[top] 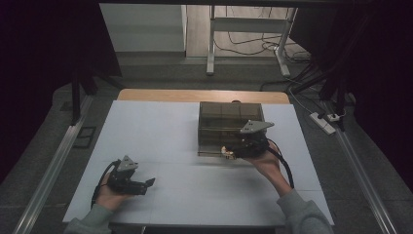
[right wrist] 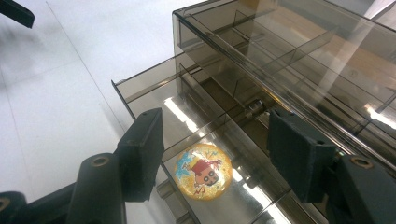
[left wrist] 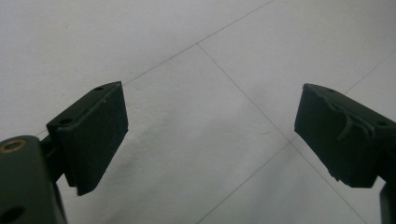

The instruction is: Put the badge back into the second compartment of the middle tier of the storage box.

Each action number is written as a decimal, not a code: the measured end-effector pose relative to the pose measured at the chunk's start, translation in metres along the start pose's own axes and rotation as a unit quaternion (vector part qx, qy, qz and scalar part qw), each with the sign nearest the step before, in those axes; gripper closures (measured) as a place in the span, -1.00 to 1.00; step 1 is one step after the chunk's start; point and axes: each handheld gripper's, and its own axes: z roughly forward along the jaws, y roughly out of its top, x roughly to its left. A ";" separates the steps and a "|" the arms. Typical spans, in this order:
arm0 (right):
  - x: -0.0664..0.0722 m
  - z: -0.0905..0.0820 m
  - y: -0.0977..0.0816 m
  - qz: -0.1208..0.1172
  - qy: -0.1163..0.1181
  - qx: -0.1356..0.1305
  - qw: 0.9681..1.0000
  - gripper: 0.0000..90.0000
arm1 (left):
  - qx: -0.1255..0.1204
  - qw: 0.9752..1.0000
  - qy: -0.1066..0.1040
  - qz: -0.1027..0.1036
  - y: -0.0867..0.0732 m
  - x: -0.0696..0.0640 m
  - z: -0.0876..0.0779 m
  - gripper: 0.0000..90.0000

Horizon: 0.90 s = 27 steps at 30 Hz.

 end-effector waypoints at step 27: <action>-0.005 -0.039 -0.019 0.003 -0.033 -0.031 0.999 -0.21 | -0.003 1.000 -0.004 0.007 0.004 -0.003 0.002 -0.78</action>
